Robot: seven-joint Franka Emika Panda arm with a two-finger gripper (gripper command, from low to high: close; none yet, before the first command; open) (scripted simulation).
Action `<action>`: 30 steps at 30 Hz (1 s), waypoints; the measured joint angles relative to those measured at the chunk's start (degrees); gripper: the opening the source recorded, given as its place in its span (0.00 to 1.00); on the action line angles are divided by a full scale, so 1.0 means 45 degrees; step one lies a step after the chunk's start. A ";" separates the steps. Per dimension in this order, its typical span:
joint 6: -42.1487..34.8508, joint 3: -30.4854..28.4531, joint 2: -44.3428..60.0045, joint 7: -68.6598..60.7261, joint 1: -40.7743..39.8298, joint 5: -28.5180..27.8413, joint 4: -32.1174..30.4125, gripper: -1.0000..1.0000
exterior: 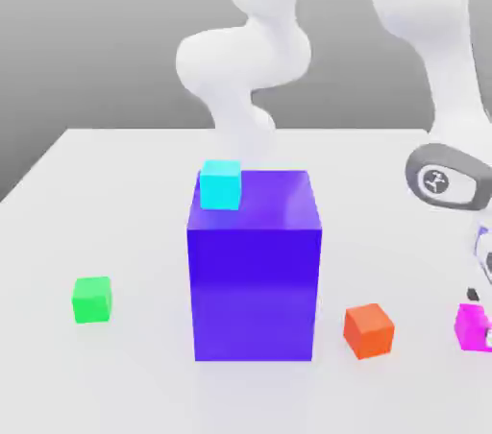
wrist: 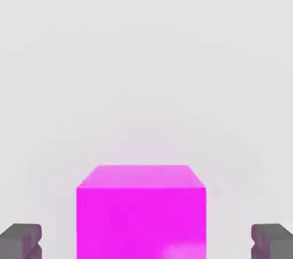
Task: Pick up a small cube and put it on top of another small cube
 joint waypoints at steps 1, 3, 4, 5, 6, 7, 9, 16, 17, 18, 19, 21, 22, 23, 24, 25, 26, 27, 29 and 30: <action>-0.0001 0.0000 0.0000 0.0001 0.0000 -0.0001 0.0000 0.00; -0.0010 0.0002 0.0000 0.0009 -0.0002 -0.0010 0.0000 0.00; -0.0015 0.0003 -0.0001 0.0015 -0.0003 -0.0015 0.0000 0.00; 0.0077 -0.0058 0.0118 0.0059 0.0046 -0.0073 0.0027 0.00; -0.0053 0.0039 -0.0048 0.0002 -0.0032 -0.0002 -0.0013 0.00; -0.0293 0.0207 -0.0360 -0.0127 -0.0162 0.0165 -0.0086 0.00; -0.0910 0.0602 -0.1172 -0.0492 -0.0454 0.0646 -0.0275 0.00; -0.1741 0.0043 -0.2365 -0.0933 -0.1739 0.1406 -0.0172 0.00; -0.1747 -0.0215 -0.2449 -0.0909 -0.2000 0.1448 -0.0181 0.00; -0.1752 -0.0479 -0.2530 -0.0879 -0.2261 0.1484 -0.0192 0.00; -0.1757 -0.0747 -0.2609 -0.0846 -0.2521 0.1516 -0.0204 0.00; -0.1765 -0.1293 -0.2762 -0.0769 -0.3036 0.1565 -0.0227 0.00; -0.1770 -0.1574 -0.2848 -0.0723 -0.3299 0.1586 -0.0256 0.00; -0.1778 -0.1864 -0.2953 -0.0670 -0.3572 0.1608 -0.0312 0.00; -0.1788 -0.2165 -0.3066 -0.0614 -0.3843 0.1630 -0.0381 0.00; -0.1790 -0.2468 -0.3183 -0.0555 -0.4117 0.1645 -0.0458 0.00; -0.1806 -0.2775 -0.3301 -0.0484 -0.4389 0.1655 -0.0535 0.00; -0.1820 -0.3084 -0.3419 -0.0410 -0.4660 0.1658 -0.0614 0.00; -0.1846 -0.3711 -0.3655 -0.0247 -0.5197 0.1644 -0.0774 0.00; -0.1859 -0.4029 -0.3773 -0.0158 -0.5463 0.1627 -0.0855 0.00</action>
